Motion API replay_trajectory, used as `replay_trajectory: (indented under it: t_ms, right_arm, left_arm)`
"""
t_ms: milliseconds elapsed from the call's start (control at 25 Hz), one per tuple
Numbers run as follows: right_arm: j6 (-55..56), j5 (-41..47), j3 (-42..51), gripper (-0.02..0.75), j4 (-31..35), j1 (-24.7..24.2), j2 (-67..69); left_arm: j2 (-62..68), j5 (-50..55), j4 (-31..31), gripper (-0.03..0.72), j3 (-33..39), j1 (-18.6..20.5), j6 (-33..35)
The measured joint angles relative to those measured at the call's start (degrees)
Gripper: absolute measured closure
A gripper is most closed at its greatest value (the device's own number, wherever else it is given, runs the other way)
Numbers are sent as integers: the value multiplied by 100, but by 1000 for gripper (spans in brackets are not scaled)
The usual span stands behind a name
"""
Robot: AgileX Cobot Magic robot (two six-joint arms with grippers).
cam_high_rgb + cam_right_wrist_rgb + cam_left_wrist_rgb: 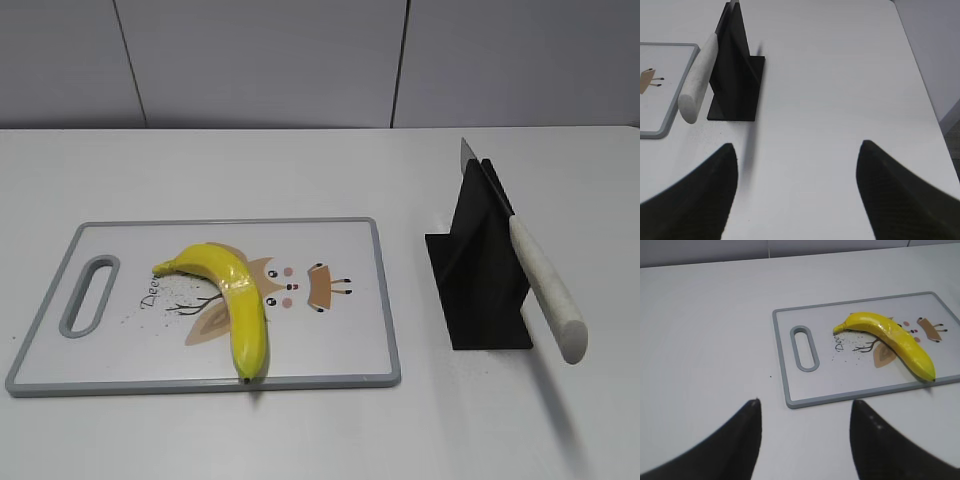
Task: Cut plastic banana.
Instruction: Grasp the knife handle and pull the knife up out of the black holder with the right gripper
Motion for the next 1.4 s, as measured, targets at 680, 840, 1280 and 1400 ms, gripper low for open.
replay_trajectory:
  t_ms: [680,840,1280,1400]
  right_arm:
    - [-2,-50,-279,153,-14,0,550]
    - [-2,-36,-650,155,225,0,1590]
    - [12,12,-1433,155,573,399,4167]
    - [175,-18,-1637,155,468,959,4672]
  left_arm:
    - [0,0,-5,144,0,0,0]
    - [0,0,-5,145,0,0,0]
    - [0,0,-5,145,0,0,0]
    - [0,0,-5,146,0,0,0]
